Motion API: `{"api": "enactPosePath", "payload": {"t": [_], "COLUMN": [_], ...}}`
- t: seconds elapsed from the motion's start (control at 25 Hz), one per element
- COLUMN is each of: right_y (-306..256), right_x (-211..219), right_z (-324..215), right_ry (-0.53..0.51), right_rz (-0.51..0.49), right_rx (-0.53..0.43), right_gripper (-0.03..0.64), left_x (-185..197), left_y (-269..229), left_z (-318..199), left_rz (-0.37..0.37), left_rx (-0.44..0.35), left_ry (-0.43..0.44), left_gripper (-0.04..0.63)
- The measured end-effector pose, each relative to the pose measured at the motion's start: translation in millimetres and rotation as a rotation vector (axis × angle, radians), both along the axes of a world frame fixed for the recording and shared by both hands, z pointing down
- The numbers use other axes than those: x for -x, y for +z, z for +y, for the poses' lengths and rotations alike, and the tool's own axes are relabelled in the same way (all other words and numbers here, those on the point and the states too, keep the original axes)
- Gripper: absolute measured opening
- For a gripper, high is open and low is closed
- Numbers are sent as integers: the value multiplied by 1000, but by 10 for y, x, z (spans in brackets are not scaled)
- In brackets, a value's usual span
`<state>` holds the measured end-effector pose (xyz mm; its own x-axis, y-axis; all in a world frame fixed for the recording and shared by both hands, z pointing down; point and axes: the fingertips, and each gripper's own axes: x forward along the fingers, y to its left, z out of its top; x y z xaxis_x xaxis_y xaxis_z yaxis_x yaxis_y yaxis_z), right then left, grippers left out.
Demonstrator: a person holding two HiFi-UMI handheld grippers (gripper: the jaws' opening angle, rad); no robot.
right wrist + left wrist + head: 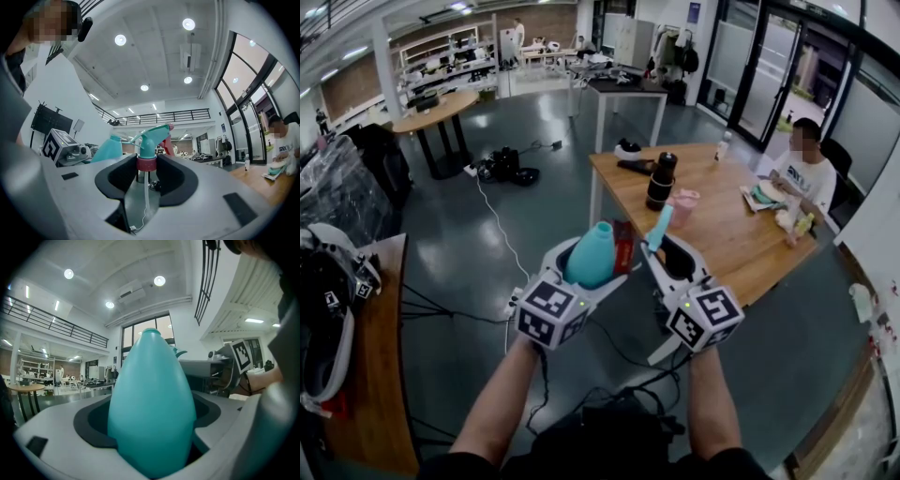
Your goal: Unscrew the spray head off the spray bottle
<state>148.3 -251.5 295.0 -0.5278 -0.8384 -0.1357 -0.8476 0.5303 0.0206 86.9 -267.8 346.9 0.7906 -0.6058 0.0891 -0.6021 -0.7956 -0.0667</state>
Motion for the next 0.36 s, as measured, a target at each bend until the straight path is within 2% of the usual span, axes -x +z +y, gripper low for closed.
{"api": "enactPosePath", "payload": {"t": [0.36], "right_y": [-13], "right_x": [-2], "right_z": [18], "right_ry": [9], "right_rz": [-9], "right_rx": [4], "right_gripper": [137], "left_x": [-18], "left_y": [-10], "left_z": [31], "left_rz": [6], "left_rx": [-6], "left_ry": [7], "left_gripper": [446]}}
